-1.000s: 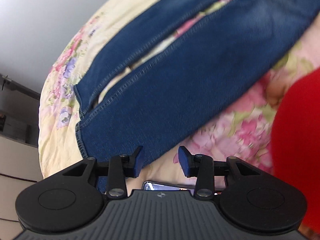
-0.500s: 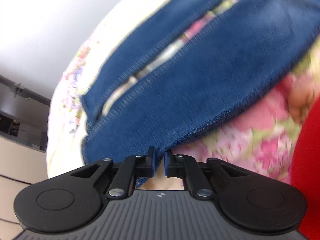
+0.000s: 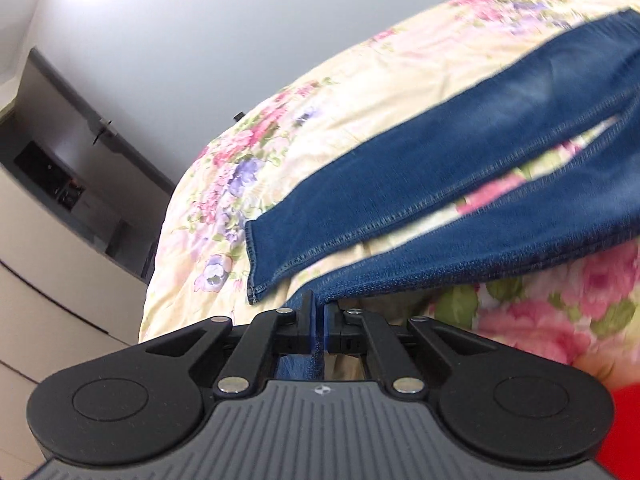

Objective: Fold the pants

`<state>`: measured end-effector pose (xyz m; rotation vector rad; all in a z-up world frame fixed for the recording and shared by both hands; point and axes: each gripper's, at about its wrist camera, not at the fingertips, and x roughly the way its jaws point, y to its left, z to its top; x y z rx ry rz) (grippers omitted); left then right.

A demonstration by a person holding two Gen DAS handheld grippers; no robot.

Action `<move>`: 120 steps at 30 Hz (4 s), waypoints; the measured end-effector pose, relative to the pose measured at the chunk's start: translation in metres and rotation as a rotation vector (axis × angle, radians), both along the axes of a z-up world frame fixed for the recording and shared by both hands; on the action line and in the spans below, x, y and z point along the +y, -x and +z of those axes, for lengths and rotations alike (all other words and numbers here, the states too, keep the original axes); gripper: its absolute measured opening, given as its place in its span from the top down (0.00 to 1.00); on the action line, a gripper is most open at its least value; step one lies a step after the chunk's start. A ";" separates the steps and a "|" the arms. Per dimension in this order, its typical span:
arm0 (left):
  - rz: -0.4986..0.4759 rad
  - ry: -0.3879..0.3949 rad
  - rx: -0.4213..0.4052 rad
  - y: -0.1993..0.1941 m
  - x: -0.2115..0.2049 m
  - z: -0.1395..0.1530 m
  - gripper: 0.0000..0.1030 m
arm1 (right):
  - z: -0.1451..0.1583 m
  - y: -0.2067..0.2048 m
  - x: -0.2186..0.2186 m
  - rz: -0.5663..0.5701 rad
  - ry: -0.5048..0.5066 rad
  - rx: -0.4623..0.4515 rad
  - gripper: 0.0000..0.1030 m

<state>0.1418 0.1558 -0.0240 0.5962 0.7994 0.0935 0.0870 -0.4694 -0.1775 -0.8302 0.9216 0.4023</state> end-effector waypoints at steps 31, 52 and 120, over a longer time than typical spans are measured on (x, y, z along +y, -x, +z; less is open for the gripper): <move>0.157 0.004 0.013 -0.130 0.008 0.018 0.97 | 0.134 -0.207 0.022 -0.188 0.014 -0.397 0.92; 0.159 -0.046 0.138 -0.287 0.007 -0.103 0.77 | -0.007 -0.392 0.050 -0.304 0.101 -0.290 0.88; 0.704 1.212 -0.119 -0.108 0.237 -0.094 0.39 | 0.045 -0.170 0.138 -0.745 -0.383 -0.189 0.31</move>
